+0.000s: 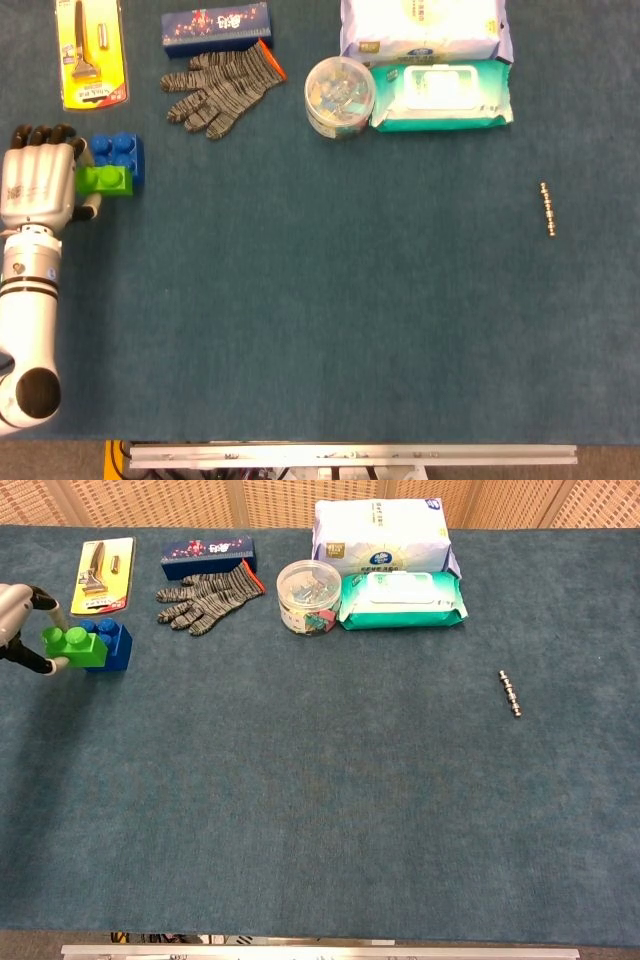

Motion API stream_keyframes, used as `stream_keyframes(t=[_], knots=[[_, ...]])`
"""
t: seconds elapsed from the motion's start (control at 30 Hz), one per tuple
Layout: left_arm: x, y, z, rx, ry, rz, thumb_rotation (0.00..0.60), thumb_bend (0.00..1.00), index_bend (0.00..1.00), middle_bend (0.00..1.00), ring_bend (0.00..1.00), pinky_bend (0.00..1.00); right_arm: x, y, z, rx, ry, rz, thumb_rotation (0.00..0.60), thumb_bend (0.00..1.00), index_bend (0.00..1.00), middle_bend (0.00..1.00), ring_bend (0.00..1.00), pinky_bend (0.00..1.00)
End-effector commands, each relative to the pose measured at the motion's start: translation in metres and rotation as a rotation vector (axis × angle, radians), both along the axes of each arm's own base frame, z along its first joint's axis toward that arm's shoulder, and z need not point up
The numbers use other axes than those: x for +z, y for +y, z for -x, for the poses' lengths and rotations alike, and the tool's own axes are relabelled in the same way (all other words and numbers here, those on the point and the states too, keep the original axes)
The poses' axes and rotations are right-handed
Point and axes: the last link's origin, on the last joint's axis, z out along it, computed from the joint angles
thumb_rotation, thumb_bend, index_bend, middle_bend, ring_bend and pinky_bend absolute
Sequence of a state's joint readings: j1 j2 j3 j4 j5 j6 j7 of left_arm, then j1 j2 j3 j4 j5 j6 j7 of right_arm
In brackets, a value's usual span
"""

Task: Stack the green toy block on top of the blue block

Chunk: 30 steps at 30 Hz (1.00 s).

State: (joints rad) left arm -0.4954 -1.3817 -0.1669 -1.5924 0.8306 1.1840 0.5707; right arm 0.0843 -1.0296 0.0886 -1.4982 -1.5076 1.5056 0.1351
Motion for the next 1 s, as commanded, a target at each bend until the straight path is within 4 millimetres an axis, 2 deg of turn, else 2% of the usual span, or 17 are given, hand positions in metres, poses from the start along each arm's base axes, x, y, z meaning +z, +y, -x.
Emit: stream_keyframes(t=[0.03,0.33,0.7,1.0], knots=[[0.010,-0.003,-0.008,-0.034,-0.063,-0.011,0.600,0.29,0.53,0.23,0.18,0.11,0.000,0.000,0.000,-0.001,0.001,-0.001,0.600,0.21,0.50,0.52,0.42,0.47],[0.013,0.012,-0.014,-0.057,-0.125,0.009,0.600,0.29,0.53,0.23,0.18,0.11,0.000,0.001,0.000,-0.005,0.004,0.000,0.600,0.21,0.50,0.52,0.42,0.47],[0.008,0.030,-0.010,-0.042,-0.103,0.026,0.600,0.29,0.53,0.23,0.18,0.11,0.001,0.002,0.002,-0.014,0.006,0.005,0.600,0.21,0.50,0.52,0.42,0.47],[0.007,0.033,-0.003,-0.036,-0.075,0.040,0.600,0.29,0.53,0.23,0.18,0.11,0.000,0.002,0.002,-0.016,0.008,0.002,0.600,0.21,0.50,0.52,0.42,0.47]])
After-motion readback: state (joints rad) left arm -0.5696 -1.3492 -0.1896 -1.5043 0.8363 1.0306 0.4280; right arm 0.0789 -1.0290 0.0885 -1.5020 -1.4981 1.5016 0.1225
